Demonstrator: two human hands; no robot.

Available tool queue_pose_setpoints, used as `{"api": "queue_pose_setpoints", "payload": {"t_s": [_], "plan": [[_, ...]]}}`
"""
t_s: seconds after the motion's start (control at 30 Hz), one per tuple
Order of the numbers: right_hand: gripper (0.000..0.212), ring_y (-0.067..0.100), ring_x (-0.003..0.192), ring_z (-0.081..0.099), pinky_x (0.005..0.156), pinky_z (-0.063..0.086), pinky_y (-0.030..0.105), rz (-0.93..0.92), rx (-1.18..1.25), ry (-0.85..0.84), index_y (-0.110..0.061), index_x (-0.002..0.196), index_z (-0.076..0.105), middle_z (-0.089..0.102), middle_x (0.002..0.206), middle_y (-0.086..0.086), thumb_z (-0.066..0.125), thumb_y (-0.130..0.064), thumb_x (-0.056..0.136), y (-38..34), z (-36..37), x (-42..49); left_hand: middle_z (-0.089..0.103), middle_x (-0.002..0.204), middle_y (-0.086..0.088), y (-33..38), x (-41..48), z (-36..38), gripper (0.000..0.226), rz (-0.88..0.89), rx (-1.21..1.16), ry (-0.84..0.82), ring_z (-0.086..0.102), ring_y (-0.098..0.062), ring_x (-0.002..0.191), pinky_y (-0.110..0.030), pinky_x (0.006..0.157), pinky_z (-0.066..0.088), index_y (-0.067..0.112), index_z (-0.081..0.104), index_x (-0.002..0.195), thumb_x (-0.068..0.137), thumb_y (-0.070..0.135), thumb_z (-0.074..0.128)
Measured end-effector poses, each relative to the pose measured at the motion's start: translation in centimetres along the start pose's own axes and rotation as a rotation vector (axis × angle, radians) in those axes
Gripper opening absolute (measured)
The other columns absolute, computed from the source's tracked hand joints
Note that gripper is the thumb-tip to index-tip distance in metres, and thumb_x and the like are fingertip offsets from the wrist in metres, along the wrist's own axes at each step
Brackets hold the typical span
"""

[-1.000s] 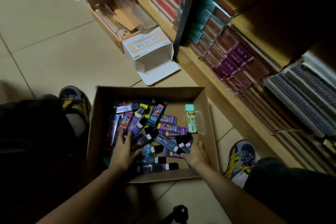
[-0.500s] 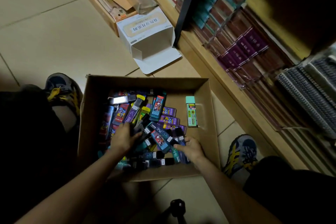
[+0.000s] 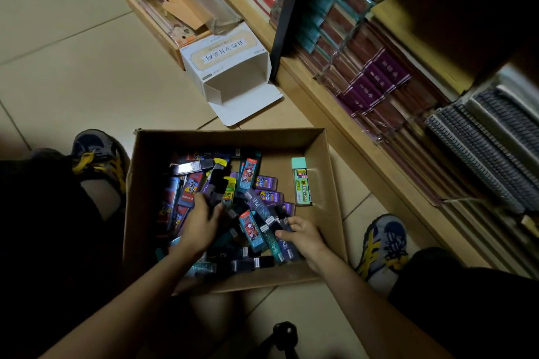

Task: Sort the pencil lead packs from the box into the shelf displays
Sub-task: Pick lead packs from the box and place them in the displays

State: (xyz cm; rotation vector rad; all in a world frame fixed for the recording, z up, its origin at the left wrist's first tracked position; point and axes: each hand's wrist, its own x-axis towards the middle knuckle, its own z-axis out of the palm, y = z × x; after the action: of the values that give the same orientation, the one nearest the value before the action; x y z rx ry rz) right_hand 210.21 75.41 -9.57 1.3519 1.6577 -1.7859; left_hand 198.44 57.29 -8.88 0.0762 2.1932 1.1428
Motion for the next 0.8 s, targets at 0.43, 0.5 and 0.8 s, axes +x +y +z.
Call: {"api": "queue_pose_setpoints", "payload": {"t_s": [0.43,0.5,0.8], "plan": [[0.019,0.011,0.075,0.069,0.064,0.054,0.021,-0.260,0.278,-0.201,-0.010,0.095,0.062,0.071,0.089,0.005,0.064,0.004,0.082,-9.3,-1.3,-6.4,0.061,0.099,-0.002,11.1,-1.8,0.8,0.041,-0.090,-0.693,-0.207,0.069,-0.006,0.065,-0.022,0.048,0.051,0.017,0.049,0.109,0.085,0.050,0.058],[0.019,0.008,0.069,0.069,0.061,0.053,0.017,-0.284,0.268,-0.226,-0.009,0.095,0.061,0.070,0.086,0.005,0.062,0.005,0.083,-10.4,-1.7,-8.1,0.062,0.090,-0.003,12.6,-2.1,0.2,0.033,-0.021,-0.710,-0.162,0.066,-0.009,0.063,-0.025,0.053,0.051,0.015,0.052,0.106,0.086,0.040,0.061],[0.027,0.018,0.070,0.069,0.067,0.057,0.025,-0.428,0.305,-0.220,0.004,0.114,0.055,0.068,0.092,0.014,0.056,0.003,0.087,-15.5,-5.6,-14.5,0.067,0.082,-0.008,18.2,-4.9,-4.6,0.025,0.153,-0.698,-0.257,0.067,-0.011,0.060,-0.023,0.044,0.050,0.011,0.055,0.096,0.079,0.016,0.071]]}}
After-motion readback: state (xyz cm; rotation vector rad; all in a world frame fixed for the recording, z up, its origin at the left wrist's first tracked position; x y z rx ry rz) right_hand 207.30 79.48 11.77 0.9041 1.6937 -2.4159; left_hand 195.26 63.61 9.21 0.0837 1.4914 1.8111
